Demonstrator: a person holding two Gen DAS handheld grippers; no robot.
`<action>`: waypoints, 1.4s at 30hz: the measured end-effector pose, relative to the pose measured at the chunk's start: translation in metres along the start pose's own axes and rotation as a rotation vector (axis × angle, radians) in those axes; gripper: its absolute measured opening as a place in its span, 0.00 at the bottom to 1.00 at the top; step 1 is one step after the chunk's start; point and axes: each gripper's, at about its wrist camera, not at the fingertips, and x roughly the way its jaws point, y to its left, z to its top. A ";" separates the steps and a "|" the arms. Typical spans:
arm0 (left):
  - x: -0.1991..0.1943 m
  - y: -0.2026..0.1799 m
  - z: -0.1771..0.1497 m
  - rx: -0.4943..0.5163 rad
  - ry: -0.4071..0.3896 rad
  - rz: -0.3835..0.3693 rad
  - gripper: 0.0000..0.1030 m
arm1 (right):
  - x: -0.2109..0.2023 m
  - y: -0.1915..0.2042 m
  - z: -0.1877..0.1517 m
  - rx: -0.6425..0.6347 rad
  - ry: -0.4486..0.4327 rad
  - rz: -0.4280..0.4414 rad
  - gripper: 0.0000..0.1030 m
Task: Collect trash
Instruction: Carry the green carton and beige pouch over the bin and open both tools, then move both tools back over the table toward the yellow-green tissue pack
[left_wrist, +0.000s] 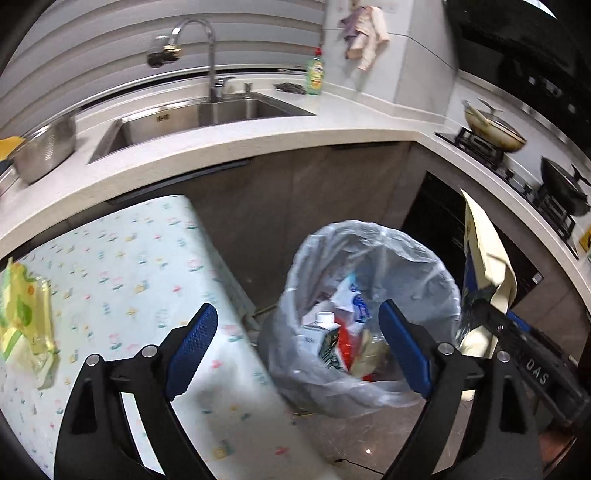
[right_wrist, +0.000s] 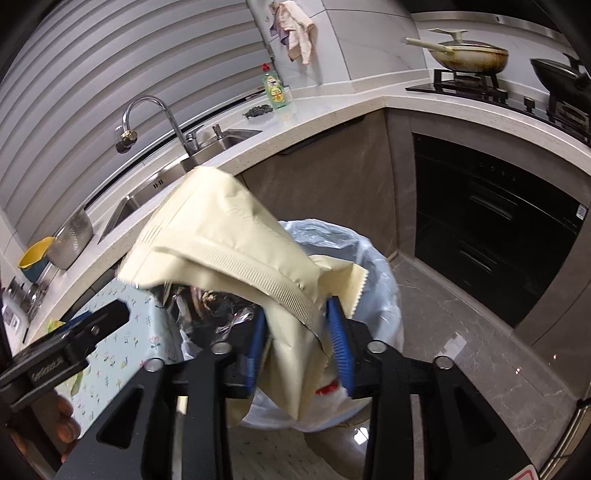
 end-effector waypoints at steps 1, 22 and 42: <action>-0.004 0.007 -0.001 -0.013 -0.004 0.013 0.86 | 0.003 0.004 0.001 -0.008 0.000 0.003 0.44; -0.082 0.140 -0.031 -0.216 -0.068 0.240 0.92 | -0.016 0.078 0.013 -0.067 -0.059 0.052 0.70; -0.107 0.234 -0.072 -0.345 -0.034 0.327 0.93 | -0.011 0.223 -0.064 -0.265 0.091 0.231 0.70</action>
